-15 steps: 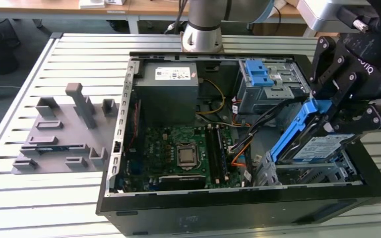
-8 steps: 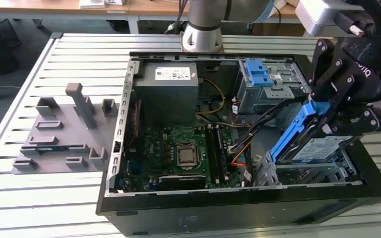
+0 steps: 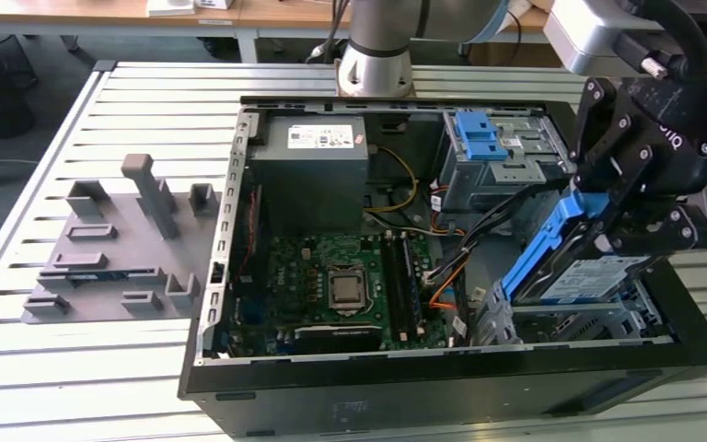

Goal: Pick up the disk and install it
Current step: 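Insert the disk into the insertion slot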

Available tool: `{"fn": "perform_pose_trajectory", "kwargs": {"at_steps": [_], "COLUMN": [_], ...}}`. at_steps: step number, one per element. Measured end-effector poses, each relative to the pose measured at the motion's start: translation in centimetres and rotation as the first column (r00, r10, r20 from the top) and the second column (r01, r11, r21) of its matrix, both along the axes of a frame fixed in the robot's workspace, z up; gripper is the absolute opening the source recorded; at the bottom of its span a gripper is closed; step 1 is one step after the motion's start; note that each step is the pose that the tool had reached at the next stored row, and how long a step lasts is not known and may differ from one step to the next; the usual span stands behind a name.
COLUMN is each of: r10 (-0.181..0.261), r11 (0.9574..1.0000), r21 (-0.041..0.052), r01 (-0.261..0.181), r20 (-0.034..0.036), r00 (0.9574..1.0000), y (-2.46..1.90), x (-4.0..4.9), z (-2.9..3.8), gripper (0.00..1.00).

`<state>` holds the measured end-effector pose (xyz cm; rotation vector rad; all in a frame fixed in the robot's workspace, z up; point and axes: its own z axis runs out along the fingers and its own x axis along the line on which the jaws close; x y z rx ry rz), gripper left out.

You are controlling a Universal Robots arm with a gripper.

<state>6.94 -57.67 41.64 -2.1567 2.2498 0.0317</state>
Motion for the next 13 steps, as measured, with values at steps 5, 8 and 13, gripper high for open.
{"fn": "perform_pose_trajectory", "kwargs": {"at_steps": [5, 8, 13], "r10": [0.000, 0.000, 0.000], "r11": [1.0000, 1.0000, 1.0000], "r21": [0.0000, 0.0000, 0.0000], "r01": [0.000, 0.000, 0.000], "r20": [0.0000, 0.0000, 0.0000], "r00": [1.0000, 1.0000, 1.0000], "y": [0.00, 0.00, 0.00], "x": [0.00, 0.00, 0.00], "z": [-0.26, -0.42, -0.68], "gripper": [0.36, 0.36, 0.36]}}
